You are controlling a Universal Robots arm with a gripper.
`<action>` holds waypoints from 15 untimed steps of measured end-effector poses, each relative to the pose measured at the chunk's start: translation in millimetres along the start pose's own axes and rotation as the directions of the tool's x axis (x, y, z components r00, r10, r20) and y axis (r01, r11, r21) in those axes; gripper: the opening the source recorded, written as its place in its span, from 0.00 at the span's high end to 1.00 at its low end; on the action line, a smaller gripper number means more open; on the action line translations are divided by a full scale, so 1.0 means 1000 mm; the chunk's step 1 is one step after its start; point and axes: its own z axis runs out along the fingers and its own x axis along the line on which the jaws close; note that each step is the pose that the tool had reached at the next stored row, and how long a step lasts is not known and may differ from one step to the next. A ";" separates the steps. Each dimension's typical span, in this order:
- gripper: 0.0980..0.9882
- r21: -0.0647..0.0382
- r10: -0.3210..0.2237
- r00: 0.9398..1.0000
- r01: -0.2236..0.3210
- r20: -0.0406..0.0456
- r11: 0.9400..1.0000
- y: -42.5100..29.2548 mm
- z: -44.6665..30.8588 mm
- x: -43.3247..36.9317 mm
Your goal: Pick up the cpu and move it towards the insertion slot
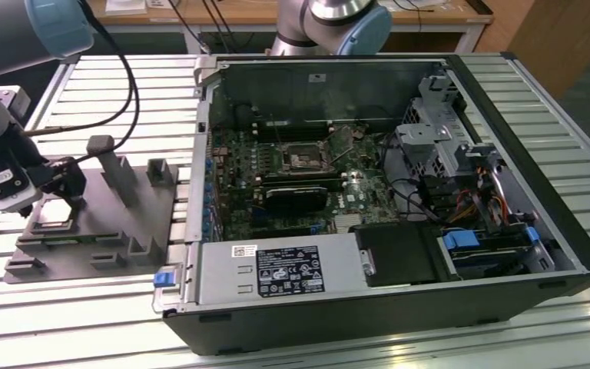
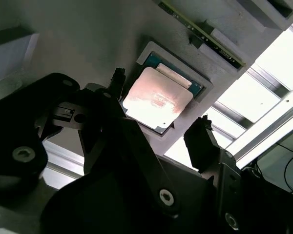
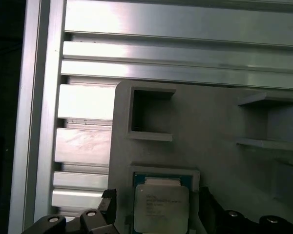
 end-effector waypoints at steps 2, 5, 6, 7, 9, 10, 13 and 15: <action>0.25 0.000 0.000 1.000 0.000 0.000 1.000 -0.0004 0.0011 0.0000; 0.34 0.000 0.000 1.000 0.000 0.000 1.000 -0.0012 0.0018 0.0000; 0.34 0.000 0.001 1.000 -0.001 0.000 1.000 -0.0015 0.0021 0.0000; 0.34 0.000 0.001 1.000 -0.001 0.000 1.000 -0.0018 0.0023 0.0000; 0.34 0.000 0.003 1.000 -0.003 0.000 1.000 -0.0023 0.0025 0.0000; 0.34 0.000 0.005 1.000 -0.005 0.000 1.000 -0.0027 0.0028 0.0000; 0.34 0.000 0.008 1.000 -0.008 0.000 1.000 -0.0040 0.0034 -0.0005; 0.34 0.000 0.011 1.000 -0.011 0.001 1.000 -0.0042 0.0036 -0.0010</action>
